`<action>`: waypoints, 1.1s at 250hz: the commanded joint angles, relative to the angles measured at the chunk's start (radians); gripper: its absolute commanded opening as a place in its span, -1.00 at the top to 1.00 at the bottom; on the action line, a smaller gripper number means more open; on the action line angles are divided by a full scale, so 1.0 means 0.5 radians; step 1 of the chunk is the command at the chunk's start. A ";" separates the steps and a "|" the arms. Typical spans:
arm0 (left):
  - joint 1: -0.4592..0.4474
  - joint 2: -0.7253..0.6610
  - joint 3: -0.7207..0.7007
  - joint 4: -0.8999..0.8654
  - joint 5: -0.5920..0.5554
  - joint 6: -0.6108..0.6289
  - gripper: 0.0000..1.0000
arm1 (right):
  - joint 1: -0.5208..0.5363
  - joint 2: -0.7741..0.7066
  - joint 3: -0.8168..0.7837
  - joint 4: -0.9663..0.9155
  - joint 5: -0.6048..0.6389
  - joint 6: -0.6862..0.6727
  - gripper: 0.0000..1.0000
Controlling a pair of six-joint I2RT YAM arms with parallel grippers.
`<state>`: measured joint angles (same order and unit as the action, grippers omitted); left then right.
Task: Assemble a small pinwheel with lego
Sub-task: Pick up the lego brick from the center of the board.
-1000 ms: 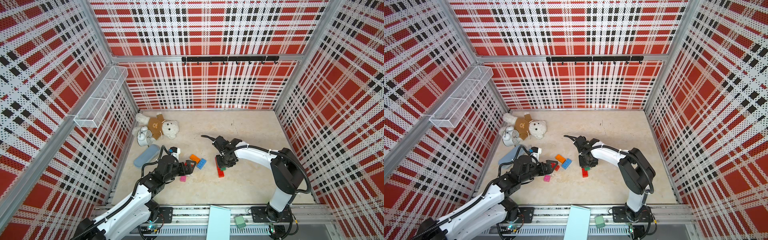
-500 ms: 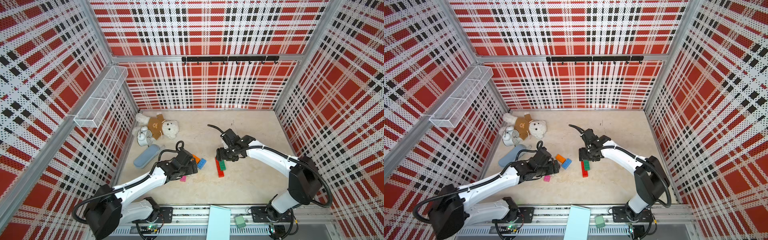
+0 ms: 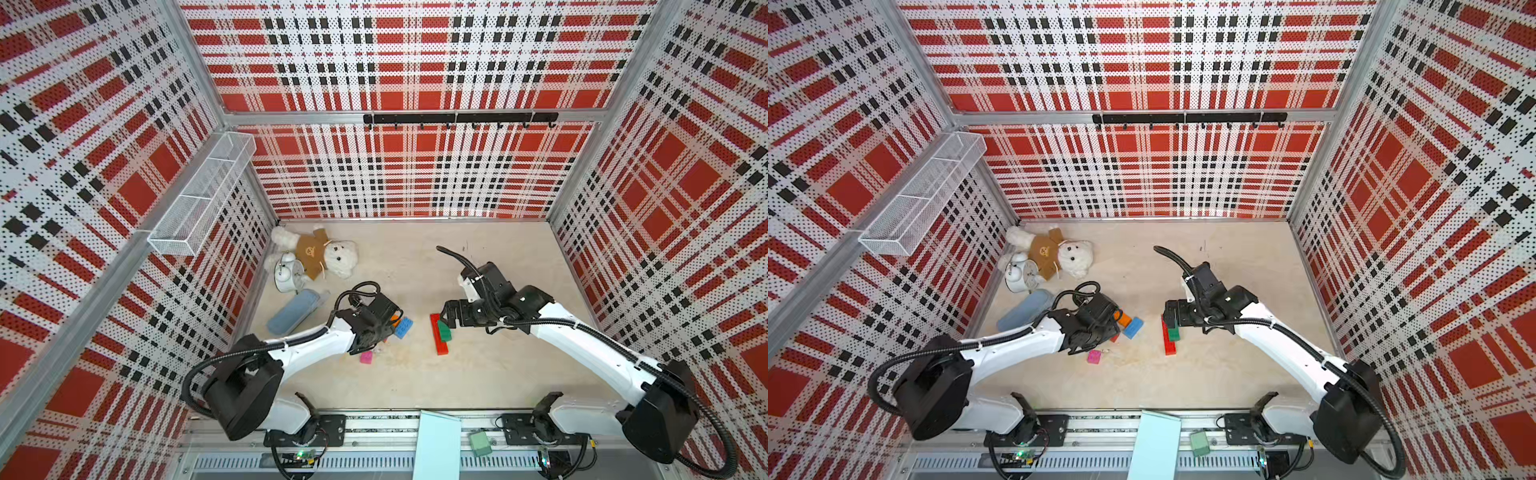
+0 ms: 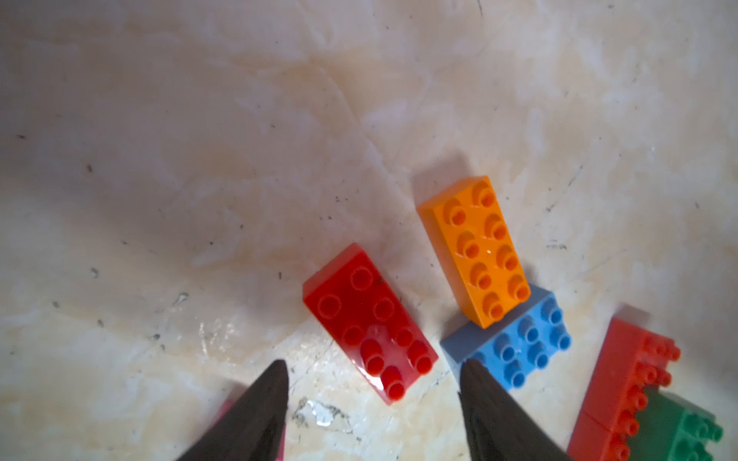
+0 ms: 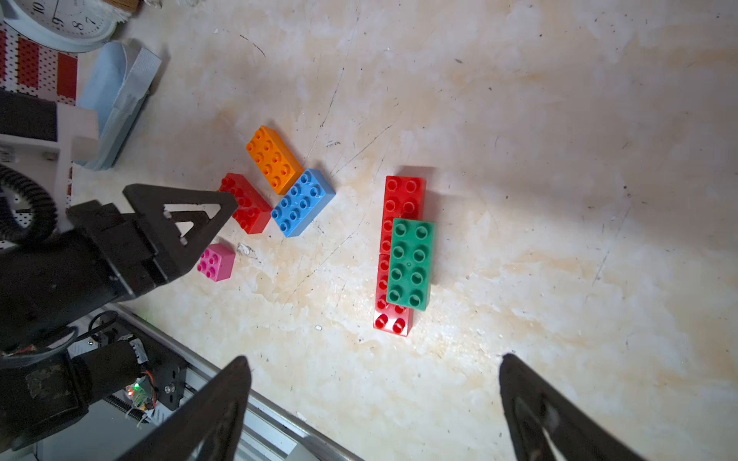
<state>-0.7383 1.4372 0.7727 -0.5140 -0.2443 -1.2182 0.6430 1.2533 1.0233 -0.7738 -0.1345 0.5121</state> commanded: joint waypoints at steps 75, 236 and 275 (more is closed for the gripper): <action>-0.001 0.283 0.098 0.049 -0.045 -0.299 -0.24 | -0.021 -0.144 -0.051 -0.035 -0.023 -0.097 -1.00; -0.041 0.400 0.256 -0.168 -0.079 -0.191 -0.16 | -0.037 -0.076 -0.102 0.074 -0.064 -0.101 -1.00; -0.072 0.435 0.269 -0.194 -0.059 -0.215 -0.13 | -0.040 -0.041 -0.102 0.098 -0.079 -0.097 -1.00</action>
<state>-0.7593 1.6352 0.8921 -0.5774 -0.2733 -1.3087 0.6270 1.2175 0.9760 -0.7647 -0.1585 0.4812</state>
